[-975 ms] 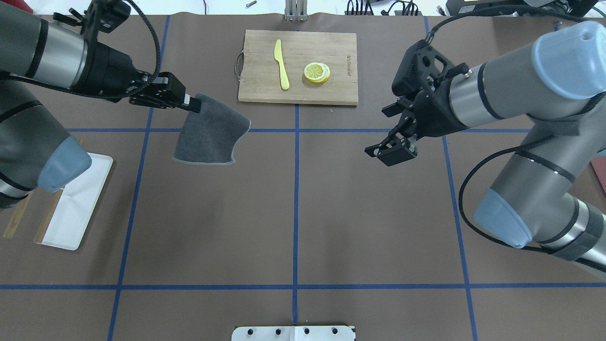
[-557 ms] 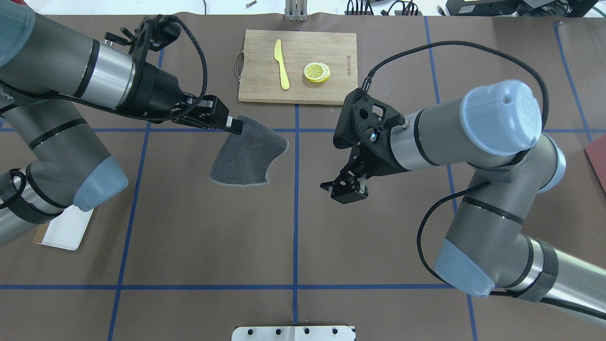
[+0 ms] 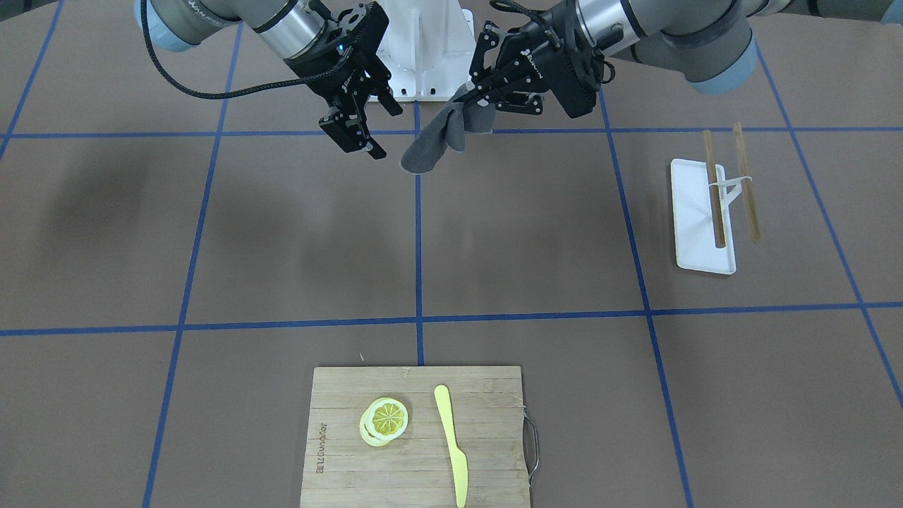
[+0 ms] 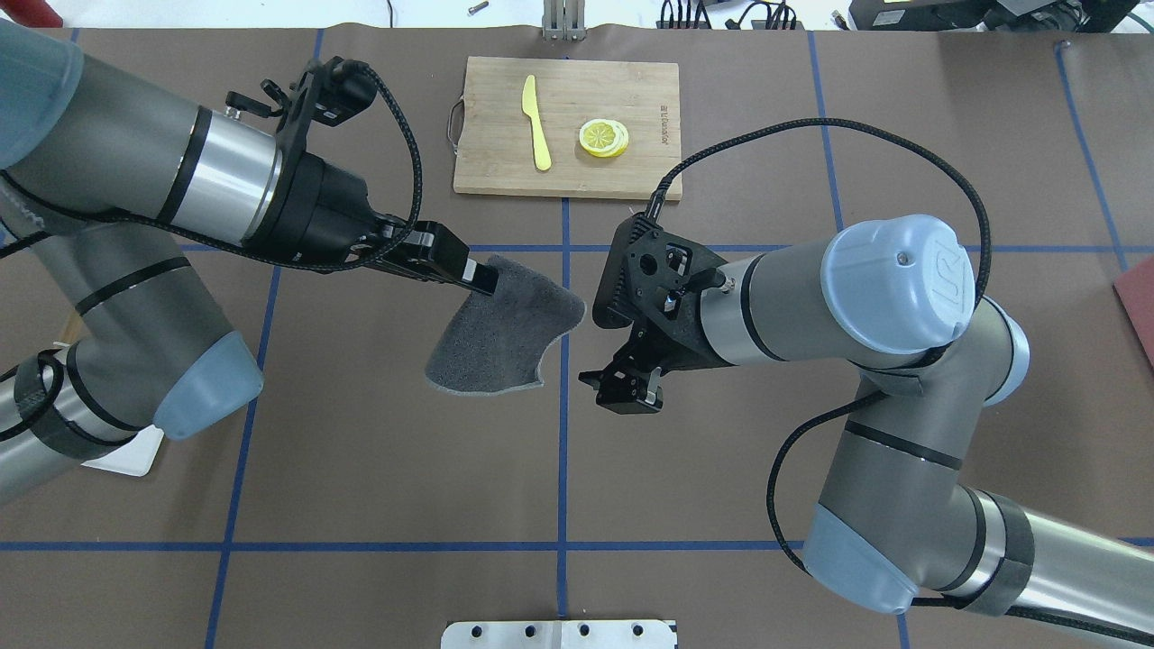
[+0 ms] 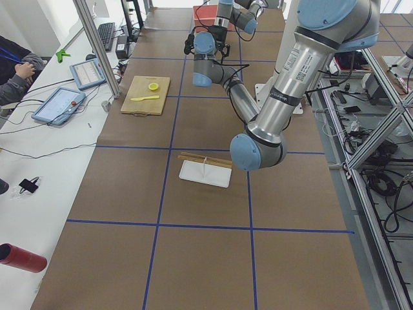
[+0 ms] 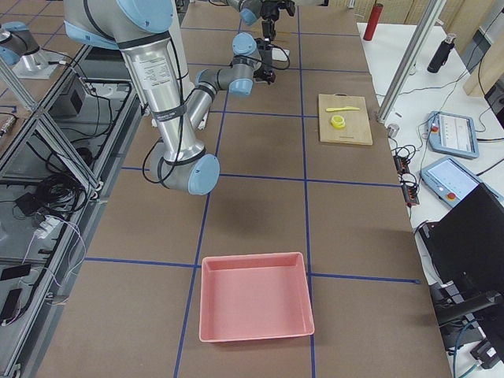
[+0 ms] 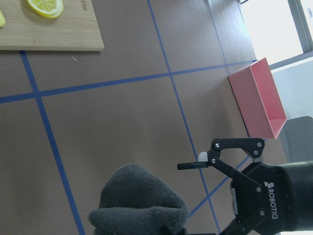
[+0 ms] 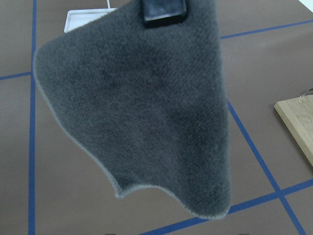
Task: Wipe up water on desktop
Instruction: 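Grasp the cloth edge with the right gripper beside the left gripper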
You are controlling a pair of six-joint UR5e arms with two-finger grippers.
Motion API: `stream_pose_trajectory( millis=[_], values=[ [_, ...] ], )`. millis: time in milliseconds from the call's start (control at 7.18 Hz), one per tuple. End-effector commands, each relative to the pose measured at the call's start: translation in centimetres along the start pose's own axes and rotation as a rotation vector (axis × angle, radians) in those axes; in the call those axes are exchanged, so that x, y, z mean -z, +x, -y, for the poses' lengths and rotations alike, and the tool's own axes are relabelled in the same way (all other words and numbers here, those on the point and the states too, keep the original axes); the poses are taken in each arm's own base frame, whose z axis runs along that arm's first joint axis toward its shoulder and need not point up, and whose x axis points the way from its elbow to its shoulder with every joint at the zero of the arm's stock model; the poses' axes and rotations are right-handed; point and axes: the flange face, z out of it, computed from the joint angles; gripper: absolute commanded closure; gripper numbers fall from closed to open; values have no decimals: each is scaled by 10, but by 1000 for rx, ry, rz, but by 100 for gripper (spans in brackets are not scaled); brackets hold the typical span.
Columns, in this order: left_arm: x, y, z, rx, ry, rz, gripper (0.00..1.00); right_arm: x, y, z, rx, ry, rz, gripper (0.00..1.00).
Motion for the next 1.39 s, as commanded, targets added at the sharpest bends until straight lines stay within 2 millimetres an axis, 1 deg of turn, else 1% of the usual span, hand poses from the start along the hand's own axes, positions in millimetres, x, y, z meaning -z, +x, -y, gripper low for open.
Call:
stream_pose_trajectory(
  millis=[0,139,279,557,697,836,1254],
  values=[
    [-5,18,-16,22,-20,-61,100,-1,2,-1,-1,-3,-15,21],
    [-9,17,-19,25,-25,-76,100,-1,2,-1,-1,-1,-17,22],
    [-10,16,-18,26,-26,-75,100,-1,2,-1,-1,-3,-17,28],
    [-10,16,-18,27,-26,-74,100,0,3,-2,-8,-4,-20,66],
    [-10,15,-18,28,-26,-73,100,4,6,-3,-18,-1,-24,96],
    [-10,16,-18,27,-26,-74,100,4,7,-5,-23,-4,-26,100],
    [-11,15,-17,28,-26,-72,100,4,8,-6,-84,-5,-28,100]
  ],
)
